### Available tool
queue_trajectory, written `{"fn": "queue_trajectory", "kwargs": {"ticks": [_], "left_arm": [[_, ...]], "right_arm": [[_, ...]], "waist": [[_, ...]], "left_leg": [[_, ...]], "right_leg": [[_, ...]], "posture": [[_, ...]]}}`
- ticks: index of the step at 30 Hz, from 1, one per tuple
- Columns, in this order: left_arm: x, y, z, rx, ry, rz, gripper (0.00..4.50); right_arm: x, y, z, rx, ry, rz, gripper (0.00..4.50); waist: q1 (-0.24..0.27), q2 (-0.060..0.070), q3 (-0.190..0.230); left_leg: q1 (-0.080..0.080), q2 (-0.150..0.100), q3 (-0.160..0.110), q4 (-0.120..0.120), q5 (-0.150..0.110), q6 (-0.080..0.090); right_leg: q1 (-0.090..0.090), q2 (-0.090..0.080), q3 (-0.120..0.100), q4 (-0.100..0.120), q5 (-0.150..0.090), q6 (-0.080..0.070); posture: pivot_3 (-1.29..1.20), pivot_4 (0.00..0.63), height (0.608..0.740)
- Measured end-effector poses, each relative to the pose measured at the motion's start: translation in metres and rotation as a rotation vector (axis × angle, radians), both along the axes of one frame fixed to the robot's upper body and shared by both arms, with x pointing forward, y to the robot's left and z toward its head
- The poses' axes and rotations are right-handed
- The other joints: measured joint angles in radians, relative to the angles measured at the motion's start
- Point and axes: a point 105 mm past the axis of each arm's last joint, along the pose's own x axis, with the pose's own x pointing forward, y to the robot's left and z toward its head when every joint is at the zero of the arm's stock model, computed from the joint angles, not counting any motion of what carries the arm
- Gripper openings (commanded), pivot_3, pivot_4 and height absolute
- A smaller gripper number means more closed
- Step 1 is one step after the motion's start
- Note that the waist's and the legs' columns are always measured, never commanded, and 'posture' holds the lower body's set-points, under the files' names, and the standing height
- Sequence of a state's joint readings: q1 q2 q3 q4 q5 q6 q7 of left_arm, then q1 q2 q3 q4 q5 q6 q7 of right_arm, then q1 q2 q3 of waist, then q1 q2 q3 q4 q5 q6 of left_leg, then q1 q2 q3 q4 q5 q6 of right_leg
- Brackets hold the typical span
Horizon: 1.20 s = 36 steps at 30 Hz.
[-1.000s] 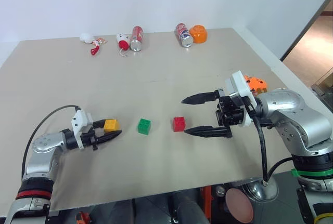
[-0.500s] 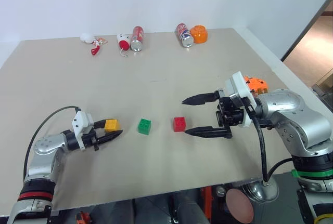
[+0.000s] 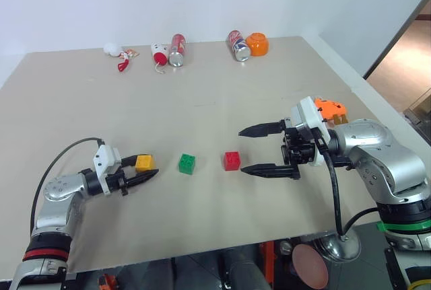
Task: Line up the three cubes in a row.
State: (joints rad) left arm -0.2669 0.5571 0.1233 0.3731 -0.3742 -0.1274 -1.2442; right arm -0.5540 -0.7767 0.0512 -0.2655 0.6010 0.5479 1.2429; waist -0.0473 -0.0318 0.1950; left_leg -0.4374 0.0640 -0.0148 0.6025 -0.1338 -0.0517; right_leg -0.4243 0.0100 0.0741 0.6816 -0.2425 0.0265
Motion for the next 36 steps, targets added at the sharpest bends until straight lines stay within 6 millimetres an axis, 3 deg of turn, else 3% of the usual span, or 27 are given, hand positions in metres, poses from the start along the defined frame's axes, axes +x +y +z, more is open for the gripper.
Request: {"fn": "queue_trajectory", "kwargs": {"ticks": [3,18,21,29,36], "left_arm": [[0.001,0.000,0.000,-0.004,0.018,0.000,4.47],[-0.004,0.009,0.000,0.002,0.038,0.000,4.47],[-0.011,0.030,0.001,0.045,0.097,0.019,4.47],[-0.021,0.056,0.003,0.112,0.143,0.042,4.47],[-0.035,0.107,0.010,0.218,0.244,0.259,4.47]], "right_arm": [[0.000,0.000,0.000,0.000,0.000,0.000,4.34],[0.002,0.002,-0.001,0.000,0.017,0.019,4.34],[0.004,0.003,0.004,-0.002,0.001,0.031,4.34],[0.004,0.006,0.010,-0.001,-0.012,0.068,4.34],[0.008,0.002,0.009,-0.013,-0.006,0.064,4.34]], "waist": [[0.000,0.000,0.000],[-0.004,0.001,0.000],[-0.005,0.001,0.000],[-0.002,0.001,0.000],[-0.003,0.001,0.000]], "left_leg": [[0.000,0.000,0.000,0.000,0.000,0.000],[0.001,0.001,0.000,-0.001,0.000,0.000],[0.000,0.001,0.000,-0.002,0.000,0.000],[0.000,0.002,0.002,-0.002,0.000,0.000],[0.000,0.004,0.006,-0.004,0.000,0.000]], "right_leg": [[0.000,0.000,0.000,0.000,0.000,0.000],[-0.001,0.000,0.000,0.000,0.000,0.000],[-0.002,0.001,0.000,0.000,-0.001,-0.001],[-0.003,0.000,0.000,0.000,-0.001,-0.002],[-0.008,-0.001,0.000,0.000,-0.001,-0.003]], "posture": [[0.00,0.150,0.740],[0.00,0.150,0.740],[0.00,0.150,0.740],[0.00,0.150,0.740],[0.00,0.150,0.740]]}}
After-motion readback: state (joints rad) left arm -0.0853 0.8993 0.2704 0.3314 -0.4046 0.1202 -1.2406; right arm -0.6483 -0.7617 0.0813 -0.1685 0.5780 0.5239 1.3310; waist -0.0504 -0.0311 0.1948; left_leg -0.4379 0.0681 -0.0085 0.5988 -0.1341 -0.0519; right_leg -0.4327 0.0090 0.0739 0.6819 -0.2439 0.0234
